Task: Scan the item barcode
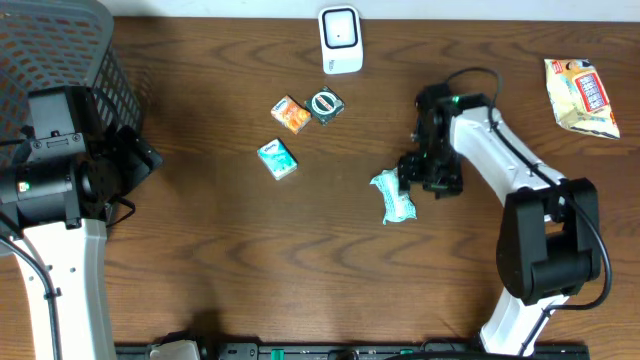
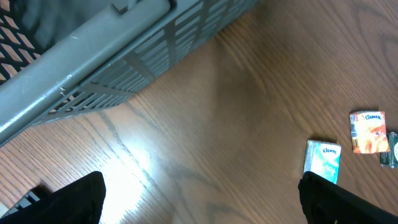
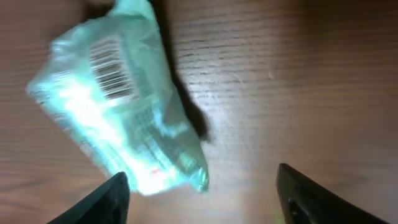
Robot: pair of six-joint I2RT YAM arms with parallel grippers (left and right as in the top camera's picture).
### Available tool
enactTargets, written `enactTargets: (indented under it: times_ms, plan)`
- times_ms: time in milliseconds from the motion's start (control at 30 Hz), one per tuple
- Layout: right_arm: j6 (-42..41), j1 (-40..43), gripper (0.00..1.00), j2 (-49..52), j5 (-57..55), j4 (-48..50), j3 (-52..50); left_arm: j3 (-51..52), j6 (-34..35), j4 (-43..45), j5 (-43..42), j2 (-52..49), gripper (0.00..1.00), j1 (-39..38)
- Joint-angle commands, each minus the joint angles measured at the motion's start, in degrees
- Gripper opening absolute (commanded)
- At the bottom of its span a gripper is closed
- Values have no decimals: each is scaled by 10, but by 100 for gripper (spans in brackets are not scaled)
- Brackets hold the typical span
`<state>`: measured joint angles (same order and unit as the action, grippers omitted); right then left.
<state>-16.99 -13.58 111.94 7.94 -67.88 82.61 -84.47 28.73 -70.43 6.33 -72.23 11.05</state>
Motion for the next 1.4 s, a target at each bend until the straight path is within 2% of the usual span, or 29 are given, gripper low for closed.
enactTargets:
  times_ms: [0,100,200,433,700,867,1367]
  plan:
    - [-8,-10,59,-10,-2,-31,30,-1,5,-1,2,0,98,2]
    - [-5,-30,36,-10,8,-47,25,-1,5,0,2,0,98,2]
    - [-1,-63,32,-10,7,-50,16,-1,5,-1,2,0,98,2]
    - [20,-148,31,-10,5,0,-14,-1,5,-1,2,0,98,2]
    - [-31,-188,31,-10,-4,84,-89,-1,5,-1,2,0,97,2]
    - [-92,-169,29,-10,-83,87,-107,-1,5,-1,2,0,98,2]
    - [-79,-18,32,-10,-70,178,-90,-1,5,-1,2,0,98,2]
